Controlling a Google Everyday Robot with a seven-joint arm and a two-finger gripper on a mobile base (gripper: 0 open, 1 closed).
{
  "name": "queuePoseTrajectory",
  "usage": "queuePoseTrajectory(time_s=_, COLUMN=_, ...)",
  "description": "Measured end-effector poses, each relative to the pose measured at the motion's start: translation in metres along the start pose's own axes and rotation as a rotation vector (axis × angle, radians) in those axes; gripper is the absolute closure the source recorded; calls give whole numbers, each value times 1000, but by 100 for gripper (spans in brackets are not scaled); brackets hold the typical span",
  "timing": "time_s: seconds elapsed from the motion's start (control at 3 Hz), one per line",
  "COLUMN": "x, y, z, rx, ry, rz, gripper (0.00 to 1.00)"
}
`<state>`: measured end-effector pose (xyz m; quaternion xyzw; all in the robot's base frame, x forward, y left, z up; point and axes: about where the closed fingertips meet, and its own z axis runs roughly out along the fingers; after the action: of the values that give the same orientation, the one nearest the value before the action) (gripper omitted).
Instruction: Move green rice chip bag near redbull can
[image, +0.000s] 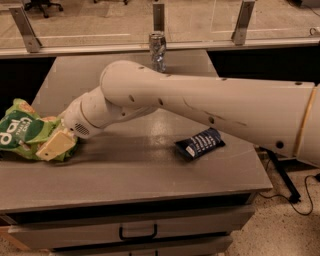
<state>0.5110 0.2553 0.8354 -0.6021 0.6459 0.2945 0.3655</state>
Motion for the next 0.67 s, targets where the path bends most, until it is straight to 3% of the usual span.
queuePoseTrajectory(time_s=0.33, x=-1, y=-28, z=-41, rx=92, ry=44, rz=-11, gripper=100)
queuePoseTrajectory(time_s=0.67, x=9, y=-57, z=-112, rx=267, ry=114, rz=4, gripper=100)
